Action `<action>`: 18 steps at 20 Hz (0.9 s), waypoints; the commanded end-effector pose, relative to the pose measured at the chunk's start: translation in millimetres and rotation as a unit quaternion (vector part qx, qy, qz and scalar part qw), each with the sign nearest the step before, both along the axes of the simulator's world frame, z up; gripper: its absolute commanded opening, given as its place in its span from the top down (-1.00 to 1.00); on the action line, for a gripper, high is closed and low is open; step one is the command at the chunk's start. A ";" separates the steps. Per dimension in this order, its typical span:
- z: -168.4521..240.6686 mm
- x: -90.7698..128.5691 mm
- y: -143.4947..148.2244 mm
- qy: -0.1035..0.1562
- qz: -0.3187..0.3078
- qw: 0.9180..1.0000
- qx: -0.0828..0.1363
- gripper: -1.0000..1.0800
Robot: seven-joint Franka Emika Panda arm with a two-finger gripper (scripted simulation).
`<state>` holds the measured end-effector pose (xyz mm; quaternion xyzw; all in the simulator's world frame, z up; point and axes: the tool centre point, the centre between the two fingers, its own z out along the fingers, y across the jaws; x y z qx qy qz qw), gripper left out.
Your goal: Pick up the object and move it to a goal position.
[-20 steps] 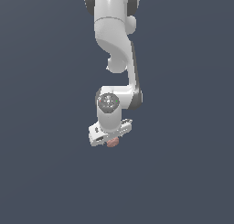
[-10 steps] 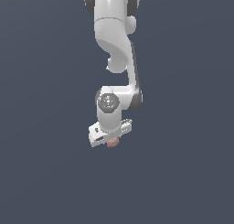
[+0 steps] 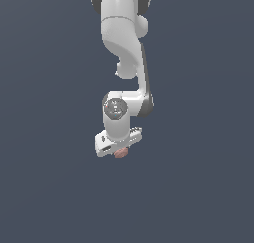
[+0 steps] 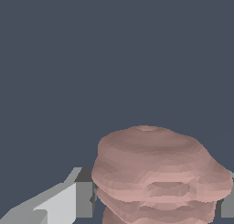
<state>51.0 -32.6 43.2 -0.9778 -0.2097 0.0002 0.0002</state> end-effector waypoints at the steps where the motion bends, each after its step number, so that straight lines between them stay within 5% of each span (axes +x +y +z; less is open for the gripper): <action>1: 2.7 -5.7 -4.9 0.000 0.000 1.000 0.000 1.00; 9: 17.6 -39.9 -31.5 0.000 0.000 1.000 0.000 1.00; 18: 45.4 -103.4 -82.2 0.000 -0.001 1.000 0.000 1.00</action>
